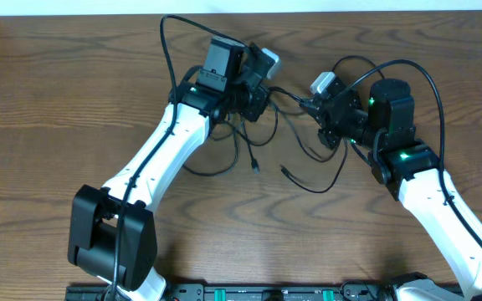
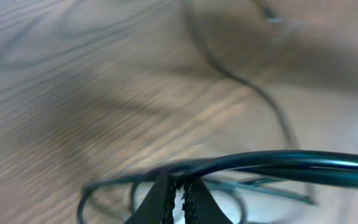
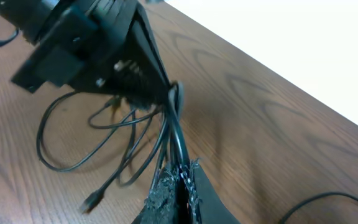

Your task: Untangle cables

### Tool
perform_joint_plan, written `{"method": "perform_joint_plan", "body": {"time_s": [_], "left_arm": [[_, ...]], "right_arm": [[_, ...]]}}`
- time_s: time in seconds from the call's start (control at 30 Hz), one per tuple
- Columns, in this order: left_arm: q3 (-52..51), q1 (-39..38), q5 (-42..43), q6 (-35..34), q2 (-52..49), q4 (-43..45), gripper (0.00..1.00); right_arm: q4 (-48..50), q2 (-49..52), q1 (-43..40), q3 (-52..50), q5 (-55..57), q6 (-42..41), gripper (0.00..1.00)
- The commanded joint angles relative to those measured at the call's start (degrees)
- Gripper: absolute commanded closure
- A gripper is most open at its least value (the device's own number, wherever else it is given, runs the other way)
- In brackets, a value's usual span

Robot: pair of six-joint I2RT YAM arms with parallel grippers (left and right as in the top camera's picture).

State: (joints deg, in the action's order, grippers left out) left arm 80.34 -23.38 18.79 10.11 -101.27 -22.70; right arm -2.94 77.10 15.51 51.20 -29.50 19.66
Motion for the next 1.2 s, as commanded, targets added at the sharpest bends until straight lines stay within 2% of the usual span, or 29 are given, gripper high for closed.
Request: {"method": "perform_joint_plan", "body": {"time_s": [0.0,0.1,0.33,0.43,0.53,0.57,0.63,0.67,0.7,0.73,0.83,1.17], "left_arm": [[0.50,1.40,-20.59,-8.61,-0.63,0.07,0.92],[0.50,2.27,-24.63,-10.75,-0.63,-0.24,0.92],[0.50,4.50,-23.98,-13.88,-0.63,-1.20,0.92],[0.50,4.44,-16.87,-12.98,-0.63,-1.20,0.92],[0.50,4.26,-3.13,-6.97,-0.63,-1.44,0.92],[0.50,4.22,0.59,-5.88,-0.63,-1.51,0.87],[0.50,4.11,7.65,-3.82,-0.63,-1.84,0.68],[0.50,3.91,10.93,-2.73,-0.63,-2.05,0.53],[0.50,3.80,11.85,-2.45,-0.63,-2.10,0.50],[0.50,3.61,13.25,-1.99,-0.63,-2.29,0.42],[0.50,2.80,13.79,-1.95,-0.63,-2.49,0.36],[0.50,0.46,12.33,0.61,-0.66,-1.09,0.35]], "right_arm": [[-0.11,-0.81,-0.20,0.07,0.85,-1.03,0.99],[-0.31,-0.81,-0.20,0.07,0.87,-1.03,0.99],[-0.87,-0.81,-0.20,0.07,0.74,-1.01,0.99],[-0.61,-0.81,-0.20,0.07,0.20,-1.01,0.99],[-0.59,-0.81,-0.20,0.07,0.20,-1.01,0.99],[-0.59,-0.81,-0.20,0.07,0.20,-1.01,0.99],[-0.57,-0.81,-0.20,0.07,-0.07,-1.03,0.99],[-0.55,-0.81,-0.20,0.07,-0.28,-1.03,0.99],[-0.55,-0.81,-0.20,0.07,-0.31,-1.03,0.99],[-0.55,-0.81,-0.20,0.07,-0.81,-1.03,0.99],[-0.48,-0.81,-0.20,0.07,-2.89,-1.05,0.99],[0.33,-0.81,-0.20,0.07,-9.09,-1.90,0.99]]}}
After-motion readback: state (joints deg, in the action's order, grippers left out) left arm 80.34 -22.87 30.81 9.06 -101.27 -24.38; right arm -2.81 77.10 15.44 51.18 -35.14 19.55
